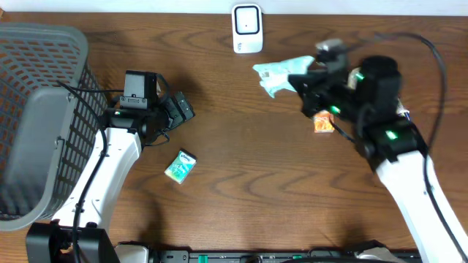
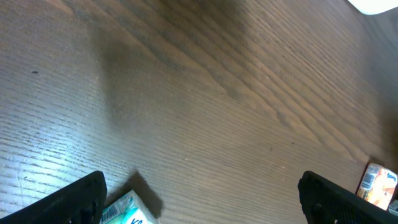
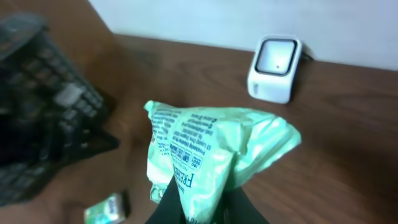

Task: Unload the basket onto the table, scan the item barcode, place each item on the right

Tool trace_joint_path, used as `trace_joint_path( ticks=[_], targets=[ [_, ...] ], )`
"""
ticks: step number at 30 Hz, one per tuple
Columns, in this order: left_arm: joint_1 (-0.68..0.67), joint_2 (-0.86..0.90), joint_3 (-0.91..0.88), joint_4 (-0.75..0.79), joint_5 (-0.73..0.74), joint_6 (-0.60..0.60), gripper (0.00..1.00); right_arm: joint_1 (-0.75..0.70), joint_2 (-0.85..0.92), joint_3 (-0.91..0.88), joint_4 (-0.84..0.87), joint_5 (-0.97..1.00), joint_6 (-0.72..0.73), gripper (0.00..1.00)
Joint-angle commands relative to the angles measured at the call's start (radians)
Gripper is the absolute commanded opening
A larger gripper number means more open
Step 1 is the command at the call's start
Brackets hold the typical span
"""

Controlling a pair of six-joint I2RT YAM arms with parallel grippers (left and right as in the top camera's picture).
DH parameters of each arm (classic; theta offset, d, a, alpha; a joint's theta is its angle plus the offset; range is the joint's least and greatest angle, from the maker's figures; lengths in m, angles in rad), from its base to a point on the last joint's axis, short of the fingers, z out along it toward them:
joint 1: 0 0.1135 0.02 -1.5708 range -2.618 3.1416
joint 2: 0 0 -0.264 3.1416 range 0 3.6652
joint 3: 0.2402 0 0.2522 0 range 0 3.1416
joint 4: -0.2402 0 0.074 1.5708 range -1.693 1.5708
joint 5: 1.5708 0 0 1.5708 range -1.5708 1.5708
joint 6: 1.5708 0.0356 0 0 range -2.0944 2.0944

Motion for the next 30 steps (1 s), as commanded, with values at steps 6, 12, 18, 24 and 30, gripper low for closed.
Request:
trace_joint_path(
  ticks=[6,12,18,24,30],
  targets=[
    [0.004,0.005,-0.002,-0.003,-0.014,0.005,0.98,0.095,0.363,0.445,-0.128,0.364,-0.157,0.01],
    [0.004,0.005,-0.002,-0.003,-0.015,0.005,0.98,0.171,0.587,0.616,-0.049,0.668,-0.344,0.01],
    [0.004,0.005,-0.002,-0.003,-0.014,0.005,0.98,0.236,0.743,0.618,0.226,0.892,-0.634,0.01],
    [0.004,0.005,-0.002,-0.003,-0.015,0.005,0.98,0.26,0.895,0.618,0.509,0.943,-1.017,0.01],
    [0.004,0.005,-0.002,-0.003,-0.014,0.005,0.98,0.259,1.015,0.618,0.659,0.943,-1.318,0.01]
  ],
)
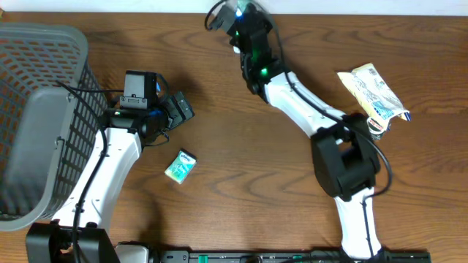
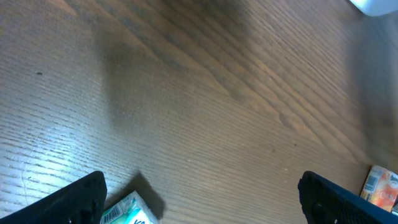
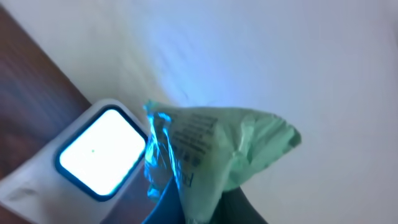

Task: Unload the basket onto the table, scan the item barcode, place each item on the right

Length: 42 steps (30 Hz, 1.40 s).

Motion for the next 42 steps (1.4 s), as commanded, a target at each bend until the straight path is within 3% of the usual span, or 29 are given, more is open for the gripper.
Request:
trace_joint_path(
  ticks=[1,4,27,32,35,42],
  targets=[
    [0.004,0.005,-0.002,-0.002,-0.007,0.005,0.98,-0.001,0.069,0.021,0.05,0.035,-0.298,0.01],
    [0.004,0.005,-0.002,-0.002,-0.007,0.005,0.98,-0.003,0.102,0.021,0.077,0.038,-0.36,0.01],
    [0.004,0.005,-0.002,-0.002,-0.007,0.005,0.98,0.007,0.094,0.021,0.128,0.11,-0.324,0.01],
    [0.004,0.005,-0.002,-0.002,-0.007,0.005,0.98,0.006,0.009,0.021,0.052,0.106,-0.128,0.01],
    [0.004,0.005,-0.002,-0.002,-0.007,0.005,0.98,0.0,-0.079,0.021,-0.076,0.072,-0.002,0.01],
    [0.004,0.005,-0.002,-0.002,-0.007,0.005,0.98,-0.047,-0.349,0.021,-0.491,-0.172,0.506,0.01]
  ],
)
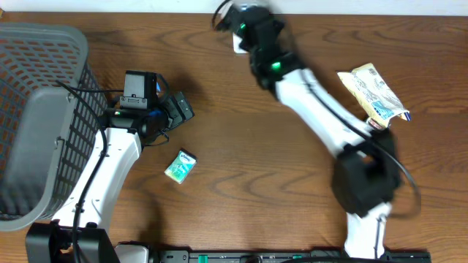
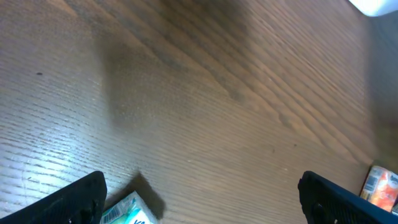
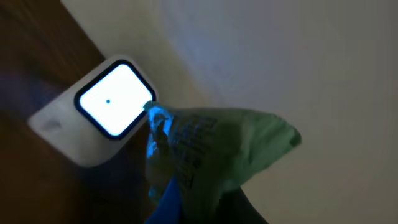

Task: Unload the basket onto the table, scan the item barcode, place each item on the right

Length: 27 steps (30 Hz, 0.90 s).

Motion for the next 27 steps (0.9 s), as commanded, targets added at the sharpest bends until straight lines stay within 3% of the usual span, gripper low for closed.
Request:
trace_joint_path(
  ticks=[1,5,8,15,19,27],
  targets=[
    [0.004,0.005,-0.002,-0.003,-0.006,0.005,0.98,-0.042,-0.186,0.021,-0.15,-0.171,0.428,0.01],
    [0.004,0.005,-0.002,-0.003,-0.006,0.005,0.98,-0.103,-0.298,0.021,-0.401,-0.327,0.736,0.01],
    [0.004,0.005,-0.002,-0.003,-0.006,0.005,0.98,-0.171,-0.351,0.021,-0.583,-0.454,0.87,0.01],
    [0.004,0.005,-0.002,-0.003,-0.006,0.005,0.98,-0.315,-0.344,-0.001,-0.929,-0.544,0.941,0.01],
    [0.004,0.005,-0.002,-0.003,-0.006,0.005,0.98,-0.374,-0.33,-0.096,-0.954,-0.508,0.941,0.01],
    [0.004,0.005,-0.002,-0.003,-0.006,0.005,0.98,-0.475,-0.324,-0.299,-0.819,-0.432,1.008,0.01]
  ],
)
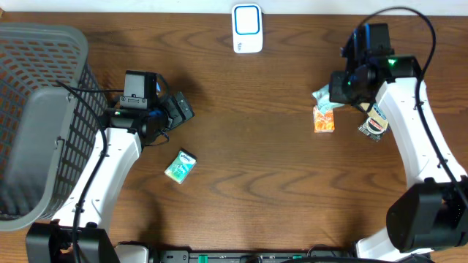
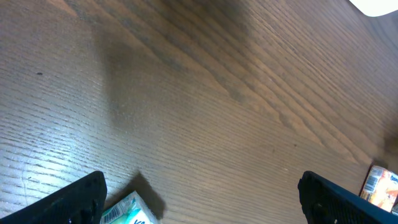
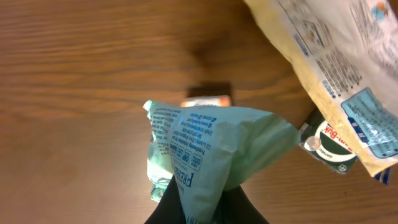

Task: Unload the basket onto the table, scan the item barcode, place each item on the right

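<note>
My right gripper (image 3: 205,208) is shut on a pale green printed bag (image 3: 214,146). In the overhead view the right gripper (image 1: 339,89) holds the green bag (image 1: 322,96) at the right side of the table, above an orange packet (image 1: 324,122). The white scanner (image 1: 247,28) stands at the back middle, well to the left of the bag. My left gripper (image 2: 202,199) is open over bare wood, and a small teal box (image 2: 127,211) lies by its left finger.
A grey basket (image 1: 36,109) fills the left edge. The teal box (image 1: 180,166) lies left of centre. In the right wrist view a yellowish printed bag (image 3: 336,68) and a round-labelled item (image 3: 326,146) lie beside the orange packet (image 3: 208,99).
My right gripper, still shut on the green bag, has moved from in front of the scanner at the back middle to the right side, above the orange packet. The left arm has not moved.
My right gripper held the green bag over the table right of the scanner. It then held the bag close in front of the lit scanner at two moments, with blue light on the bag. Now the bag is back at the right, still held.
</note>
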Tool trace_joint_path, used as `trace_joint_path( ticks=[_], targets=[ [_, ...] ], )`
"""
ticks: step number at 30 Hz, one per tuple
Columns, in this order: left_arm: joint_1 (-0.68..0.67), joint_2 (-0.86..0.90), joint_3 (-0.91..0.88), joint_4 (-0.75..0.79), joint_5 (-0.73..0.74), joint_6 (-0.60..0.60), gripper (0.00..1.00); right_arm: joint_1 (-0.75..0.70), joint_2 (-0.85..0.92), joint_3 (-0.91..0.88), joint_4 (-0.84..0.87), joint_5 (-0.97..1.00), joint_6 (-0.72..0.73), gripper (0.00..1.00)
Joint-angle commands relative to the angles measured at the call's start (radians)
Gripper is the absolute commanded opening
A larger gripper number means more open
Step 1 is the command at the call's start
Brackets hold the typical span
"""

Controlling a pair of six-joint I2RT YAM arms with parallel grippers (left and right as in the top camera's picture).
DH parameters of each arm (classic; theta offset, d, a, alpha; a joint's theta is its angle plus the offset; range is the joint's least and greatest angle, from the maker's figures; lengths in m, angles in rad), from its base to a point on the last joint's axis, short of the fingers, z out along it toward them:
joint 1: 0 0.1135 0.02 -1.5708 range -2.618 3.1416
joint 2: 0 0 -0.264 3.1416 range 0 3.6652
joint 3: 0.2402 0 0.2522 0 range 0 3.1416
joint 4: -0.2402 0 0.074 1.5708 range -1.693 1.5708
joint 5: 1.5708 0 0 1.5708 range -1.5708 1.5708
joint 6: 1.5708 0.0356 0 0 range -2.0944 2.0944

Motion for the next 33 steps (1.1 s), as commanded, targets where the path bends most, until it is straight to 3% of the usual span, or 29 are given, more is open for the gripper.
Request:
trace_joint_path(
  ticks=[1,6,7,9,12,18,23,33],
  targets=[
    [0.004,0.005,-0.002,-0.003,-0.006,0.004,0.98,-0.042,0.004,-0.063,0.043,0.058,0.077,0.01],
    [0.004,0.005,-0.002,-0.003,-0.007,0.004,0.98,-0.082,0.004,-0.137,0.127,0.069,0.093,0.15],
    [0.004,0.005,-0.002,-0.003,-0.006,0.004,0.98,-0.087,0.004,-0.141,0.129,0.069,0.093,0.26],
    [0.004,0.005,-0.002,-0.003,-0.006,0.004,0.98,-0.096,0.004,-0.142,0.129,0.069,0.093,0.63],
    [0.004,0.005,-0.002,-0.003,-0.006,0.004,0.98,-0.1,0.001,-0.138,0.138,0.041,0.092,0.84],
    [0.004,0.005,-0.002,-0.003,-0.006,0.004,0.98,-0.098,-0.029,-0.058,0.109,-0.165,0.008,0.99],
    [0.004,0.005,-0.002,-0.003,-0.006,0.004,0.98,-0.071,-0.075,0.018,0.07,-0.287,-0.009,0.99],
    [0.004,0.005,-0.002,-0.003,-0.007,0.004,0.98,0.063,-0.074,-0.011,0.061,-0.438,-0.008,0.99]
  ],
)
